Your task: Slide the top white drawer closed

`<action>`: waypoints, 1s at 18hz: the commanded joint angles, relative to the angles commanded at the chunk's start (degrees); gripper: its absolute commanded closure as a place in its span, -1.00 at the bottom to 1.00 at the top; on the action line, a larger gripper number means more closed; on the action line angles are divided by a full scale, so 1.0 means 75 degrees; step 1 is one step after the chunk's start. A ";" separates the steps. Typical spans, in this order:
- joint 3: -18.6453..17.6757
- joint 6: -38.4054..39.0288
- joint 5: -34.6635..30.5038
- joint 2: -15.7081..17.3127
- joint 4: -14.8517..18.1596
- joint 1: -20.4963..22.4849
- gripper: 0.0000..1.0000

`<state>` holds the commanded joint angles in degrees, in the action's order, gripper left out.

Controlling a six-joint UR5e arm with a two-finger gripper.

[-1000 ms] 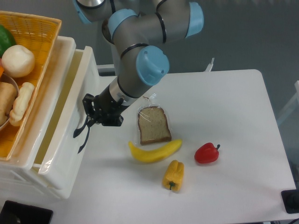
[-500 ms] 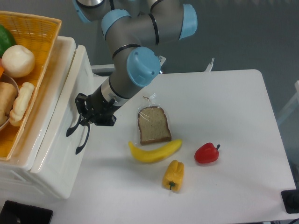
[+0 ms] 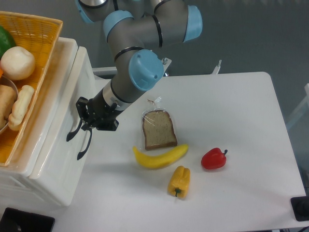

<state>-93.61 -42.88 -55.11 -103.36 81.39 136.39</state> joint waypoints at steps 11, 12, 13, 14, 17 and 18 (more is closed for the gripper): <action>0.0586 -0.1522 -0.2538 -0.0479 -0.1382 0.1478 -1.00; 0.0610 -0.1768 -0.2856 -0.0550 -0.1429 0.1560 -1.00; 0.0645 -0.2176 -0.3057 -0.0643 -0.1441 0.1618 -1.00; 0.0680 -0.2703 -0.3175 -0.0772 -0.1430 0.1723 -1.00; 0.0704 -0.4612 -0.3596 -0.0949 -0.1430 0.1841 -1.00; 0.0739 -0.4978 -0.3632 -0.0984 -0.1453 0.1900 -1.00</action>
<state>-88.07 -80.22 -82.35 -110.74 70.49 150.64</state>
